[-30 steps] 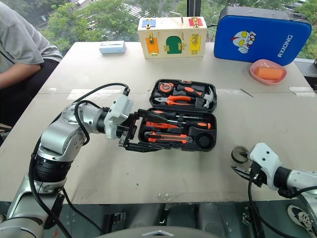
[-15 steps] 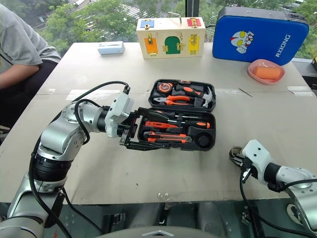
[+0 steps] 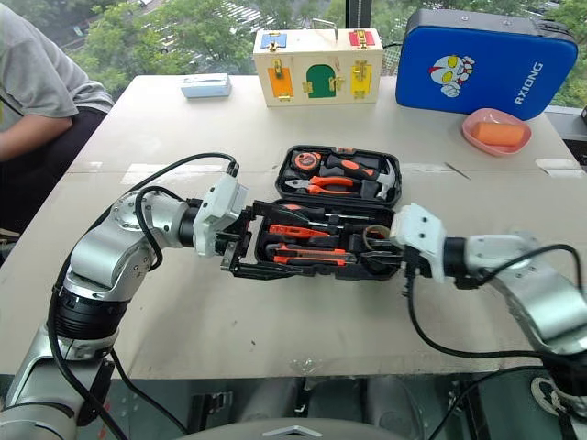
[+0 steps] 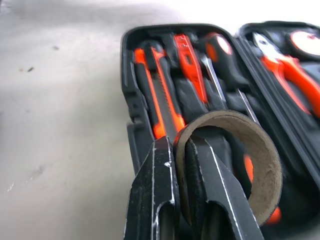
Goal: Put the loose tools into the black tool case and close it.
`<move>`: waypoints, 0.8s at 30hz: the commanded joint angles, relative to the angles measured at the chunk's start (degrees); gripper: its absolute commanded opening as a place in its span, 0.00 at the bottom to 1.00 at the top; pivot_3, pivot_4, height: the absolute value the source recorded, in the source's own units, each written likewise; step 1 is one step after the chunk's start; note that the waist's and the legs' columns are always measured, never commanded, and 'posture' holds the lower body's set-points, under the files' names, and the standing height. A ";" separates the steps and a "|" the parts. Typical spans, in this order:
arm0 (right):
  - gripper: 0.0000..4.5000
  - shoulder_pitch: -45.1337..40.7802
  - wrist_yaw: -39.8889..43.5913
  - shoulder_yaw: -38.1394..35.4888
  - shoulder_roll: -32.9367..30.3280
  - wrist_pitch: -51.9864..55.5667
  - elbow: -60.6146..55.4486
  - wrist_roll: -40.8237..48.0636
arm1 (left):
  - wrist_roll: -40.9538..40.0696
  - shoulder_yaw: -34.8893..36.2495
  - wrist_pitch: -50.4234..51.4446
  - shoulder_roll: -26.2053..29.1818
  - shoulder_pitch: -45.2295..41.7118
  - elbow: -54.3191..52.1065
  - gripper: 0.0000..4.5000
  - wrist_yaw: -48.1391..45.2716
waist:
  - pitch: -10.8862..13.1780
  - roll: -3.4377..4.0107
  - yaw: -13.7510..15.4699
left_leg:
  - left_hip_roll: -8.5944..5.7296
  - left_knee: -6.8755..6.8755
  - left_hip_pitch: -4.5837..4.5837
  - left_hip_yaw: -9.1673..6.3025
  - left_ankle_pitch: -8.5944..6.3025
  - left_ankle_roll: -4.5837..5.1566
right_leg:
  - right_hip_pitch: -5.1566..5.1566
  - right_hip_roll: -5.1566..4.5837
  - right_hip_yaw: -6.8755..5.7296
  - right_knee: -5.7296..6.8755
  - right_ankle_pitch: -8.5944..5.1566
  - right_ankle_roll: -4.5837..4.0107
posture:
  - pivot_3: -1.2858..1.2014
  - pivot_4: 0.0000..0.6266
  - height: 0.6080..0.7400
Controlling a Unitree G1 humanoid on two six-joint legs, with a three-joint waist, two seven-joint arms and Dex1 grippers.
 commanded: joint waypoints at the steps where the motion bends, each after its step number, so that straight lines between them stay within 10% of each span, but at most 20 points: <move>1: 0.01 -2.49 2.27 4.89 -0.36 -4.27 5.12 -5.54 | -0.66 1.63 0.43 1.62 1.51 -3.19 1.00 1.08 | 0.00 0.00 0.02 | -0.02 -0.01 -0.02 0.00 0.00 0.00 | -0.01 -0.01 -0.01 -0.06 0.00 0.00 | 0.52 0.24 0.96; 12: 0.01 -2.08 6.10 5.49 -1.64 -3.67 6.36 -6.32 | -0.83 2.66 -0.01 2.61 3.92 -4.38 1.00 3.41 | 0.00 0.01 -0.17 | -0.01 -0.05 -0.02 -0.06 0.00 -0.01 | 0.00 -0.02 -0.01 -0.12 0.01 0.00 | 0.52 0.24 0.96; 24: 0.99 -2.49 6.53 1.04 -2.23 2.23 1.27 -1.63 | -0.49 2.67 -0.74 2.63 2.99 -3.44 1.00 3.76 | 0.01 0.02 -0.20 | -0.01 -0.14 -0.04 -0.09 0.00 -0.01 | 0.00 -0.02 -0.03 -0.21 0.01 0.00 | 0.52 0.24 0.96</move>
